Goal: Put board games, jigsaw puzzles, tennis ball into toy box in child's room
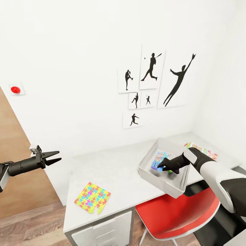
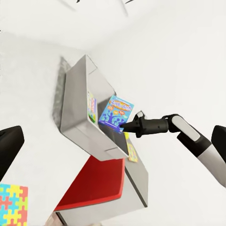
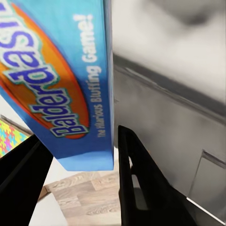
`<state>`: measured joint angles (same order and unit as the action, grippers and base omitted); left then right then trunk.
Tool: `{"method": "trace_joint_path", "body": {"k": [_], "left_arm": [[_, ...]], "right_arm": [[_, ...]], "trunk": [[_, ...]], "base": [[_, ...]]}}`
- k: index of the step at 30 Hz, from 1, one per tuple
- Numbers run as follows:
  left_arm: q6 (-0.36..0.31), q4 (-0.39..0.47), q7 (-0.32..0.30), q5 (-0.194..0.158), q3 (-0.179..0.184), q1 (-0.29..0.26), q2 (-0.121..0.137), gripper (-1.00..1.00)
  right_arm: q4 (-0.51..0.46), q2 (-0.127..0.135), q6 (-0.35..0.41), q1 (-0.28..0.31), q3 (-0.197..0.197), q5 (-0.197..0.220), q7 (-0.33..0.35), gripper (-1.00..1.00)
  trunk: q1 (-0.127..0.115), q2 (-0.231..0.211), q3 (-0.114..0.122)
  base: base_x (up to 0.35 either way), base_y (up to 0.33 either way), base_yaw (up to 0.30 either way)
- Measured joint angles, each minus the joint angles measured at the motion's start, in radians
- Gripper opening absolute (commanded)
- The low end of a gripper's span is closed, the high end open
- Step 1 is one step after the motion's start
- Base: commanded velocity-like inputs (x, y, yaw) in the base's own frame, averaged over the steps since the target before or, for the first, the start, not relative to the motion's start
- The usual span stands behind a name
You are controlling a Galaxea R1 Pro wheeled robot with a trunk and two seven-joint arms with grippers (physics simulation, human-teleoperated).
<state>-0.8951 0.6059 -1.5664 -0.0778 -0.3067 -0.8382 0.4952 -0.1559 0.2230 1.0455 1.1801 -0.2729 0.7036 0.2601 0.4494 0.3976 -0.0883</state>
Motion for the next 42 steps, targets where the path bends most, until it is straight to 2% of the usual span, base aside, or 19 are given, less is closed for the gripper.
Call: {"method": "trace_joint_path", "body": {"k": [42], "left_arm": [[0.004,0.000,0.000,0.000,0.001,0.000,-0.002,1.00]], "right_arm": [[0.000,0.003,0.000,0.000,-0.001,-0.001,0.002,-1.00]], "trunk": [[0.000,0.000,-0.070]], "base": [[0.008,-0.006,0.000]]}}
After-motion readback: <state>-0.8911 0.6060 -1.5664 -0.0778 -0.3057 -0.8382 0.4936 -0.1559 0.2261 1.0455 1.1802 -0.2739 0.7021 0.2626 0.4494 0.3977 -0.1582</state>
